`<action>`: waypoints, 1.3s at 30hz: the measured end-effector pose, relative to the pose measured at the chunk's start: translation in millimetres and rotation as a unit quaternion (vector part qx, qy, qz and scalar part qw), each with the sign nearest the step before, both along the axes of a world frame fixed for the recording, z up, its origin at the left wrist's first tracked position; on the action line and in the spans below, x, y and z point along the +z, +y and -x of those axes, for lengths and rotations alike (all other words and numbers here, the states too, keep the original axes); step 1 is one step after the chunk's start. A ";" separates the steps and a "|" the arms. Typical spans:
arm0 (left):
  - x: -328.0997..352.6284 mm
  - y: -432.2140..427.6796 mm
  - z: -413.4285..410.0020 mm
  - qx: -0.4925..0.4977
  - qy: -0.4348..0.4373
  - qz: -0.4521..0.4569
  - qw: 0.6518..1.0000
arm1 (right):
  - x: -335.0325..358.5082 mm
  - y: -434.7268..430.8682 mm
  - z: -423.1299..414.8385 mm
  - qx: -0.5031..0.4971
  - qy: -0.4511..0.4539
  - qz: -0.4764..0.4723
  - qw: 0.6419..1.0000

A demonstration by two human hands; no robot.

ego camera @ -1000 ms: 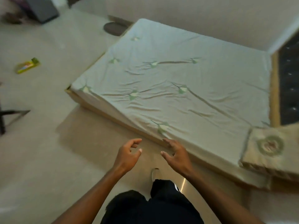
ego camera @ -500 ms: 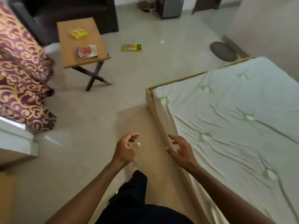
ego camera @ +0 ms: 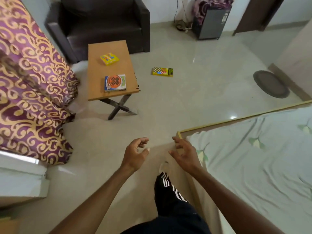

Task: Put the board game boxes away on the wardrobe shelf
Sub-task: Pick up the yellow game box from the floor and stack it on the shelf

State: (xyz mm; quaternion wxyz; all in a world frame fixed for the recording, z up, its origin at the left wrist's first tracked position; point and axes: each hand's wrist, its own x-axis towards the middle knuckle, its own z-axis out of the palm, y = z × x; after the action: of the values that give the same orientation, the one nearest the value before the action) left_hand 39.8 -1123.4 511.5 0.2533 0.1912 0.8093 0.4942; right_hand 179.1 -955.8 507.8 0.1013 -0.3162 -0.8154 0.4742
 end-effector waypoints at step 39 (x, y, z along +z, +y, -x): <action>-94.0 782.6 965.4 -0.146 -0.009 0.109 0.983 | -89.0 746.3 920.0 -0.126 -0.076 0.120 0.982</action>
State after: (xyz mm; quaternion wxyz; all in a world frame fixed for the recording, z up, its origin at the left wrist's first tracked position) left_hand -925.6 -340.8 417.5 0.3494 0.2743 0.8194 0.3624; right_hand -740.9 -209.6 418.8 0.0597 -0.4611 -0.7116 0.5267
